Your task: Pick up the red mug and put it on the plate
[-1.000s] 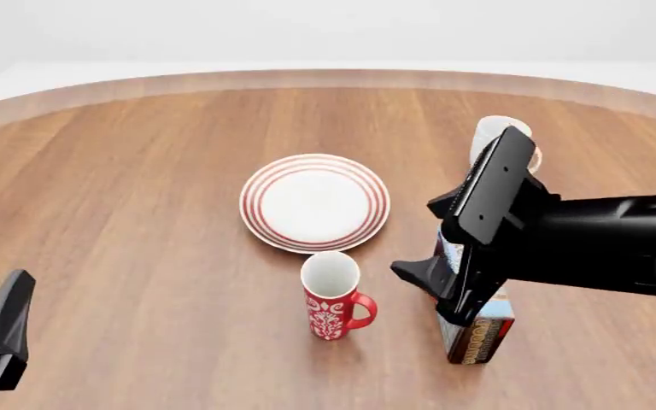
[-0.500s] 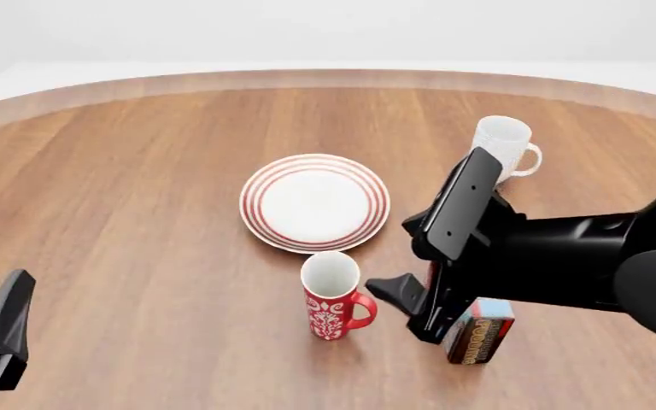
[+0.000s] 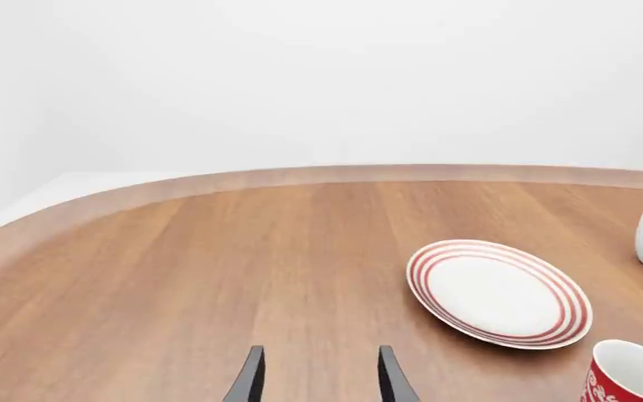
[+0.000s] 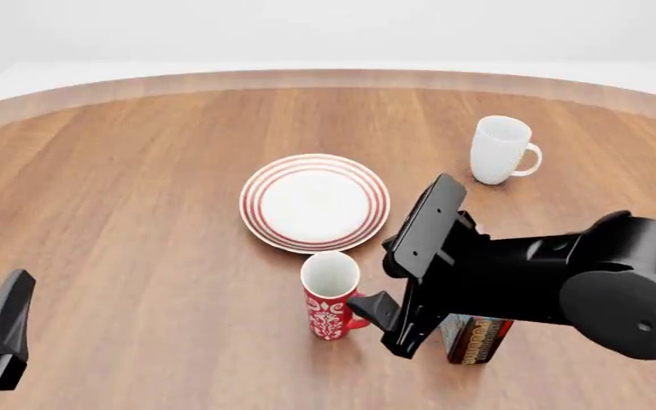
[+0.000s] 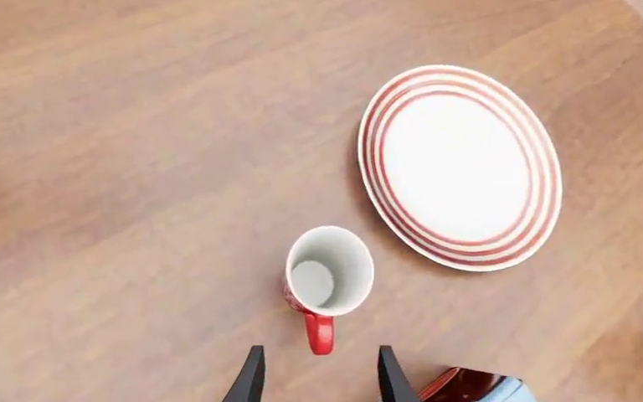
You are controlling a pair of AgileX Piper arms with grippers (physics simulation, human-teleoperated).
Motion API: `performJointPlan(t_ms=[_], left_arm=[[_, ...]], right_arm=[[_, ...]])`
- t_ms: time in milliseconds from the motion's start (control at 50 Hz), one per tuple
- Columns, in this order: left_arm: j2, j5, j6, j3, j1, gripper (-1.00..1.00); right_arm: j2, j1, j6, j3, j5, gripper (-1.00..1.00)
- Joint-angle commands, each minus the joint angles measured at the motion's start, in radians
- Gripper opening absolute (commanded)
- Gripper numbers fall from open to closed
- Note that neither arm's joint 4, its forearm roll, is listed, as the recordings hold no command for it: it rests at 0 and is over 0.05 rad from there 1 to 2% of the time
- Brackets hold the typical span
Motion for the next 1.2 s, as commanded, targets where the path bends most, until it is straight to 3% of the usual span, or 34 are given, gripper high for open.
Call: performJointPlan(t_ms=[20,1200], left_arm=[[0.0,0.0,0.0,0.0,0.0,1.0],[0.0,0.0,0.0,0.0,0.0,1.0]], right_arm=[[0.03,0.01,0.013,0.001,-0.023,1.0],[0.165,0.009,0.049,0.043,-0.151,1.0]])
